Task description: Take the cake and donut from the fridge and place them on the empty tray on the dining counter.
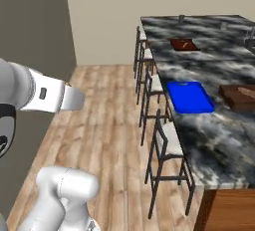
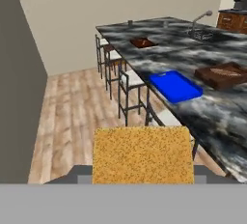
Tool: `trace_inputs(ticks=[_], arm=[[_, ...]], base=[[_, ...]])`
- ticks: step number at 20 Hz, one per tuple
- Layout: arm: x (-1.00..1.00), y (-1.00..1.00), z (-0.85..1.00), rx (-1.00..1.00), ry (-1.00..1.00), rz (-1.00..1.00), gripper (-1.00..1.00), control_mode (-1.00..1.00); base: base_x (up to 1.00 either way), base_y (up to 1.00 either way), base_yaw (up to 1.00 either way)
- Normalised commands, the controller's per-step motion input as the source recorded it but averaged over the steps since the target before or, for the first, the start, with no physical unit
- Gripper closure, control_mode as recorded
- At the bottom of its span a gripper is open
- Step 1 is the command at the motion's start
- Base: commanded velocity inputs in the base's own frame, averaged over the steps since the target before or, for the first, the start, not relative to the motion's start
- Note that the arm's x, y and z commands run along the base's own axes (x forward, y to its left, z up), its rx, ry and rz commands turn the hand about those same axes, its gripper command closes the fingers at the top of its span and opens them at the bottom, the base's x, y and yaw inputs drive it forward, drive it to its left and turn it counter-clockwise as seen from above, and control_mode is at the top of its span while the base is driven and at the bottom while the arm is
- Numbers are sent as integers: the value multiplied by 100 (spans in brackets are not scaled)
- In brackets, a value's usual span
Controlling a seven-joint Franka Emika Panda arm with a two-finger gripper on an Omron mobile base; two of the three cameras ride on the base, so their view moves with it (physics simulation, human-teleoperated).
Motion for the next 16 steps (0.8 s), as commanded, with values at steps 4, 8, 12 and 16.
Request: trace_inputs(ticks=[4,8,12,16], arm=[[0,0,0,0,0,0,100,100],[0,0,0,0,0,0,100,100],[0,0,0,0,0,0,100,100],[0,0,0,0,0,0,100,100]], base=[[100,97,-61],[100,91,-66],[100,89,-67],[100,90,-66]])
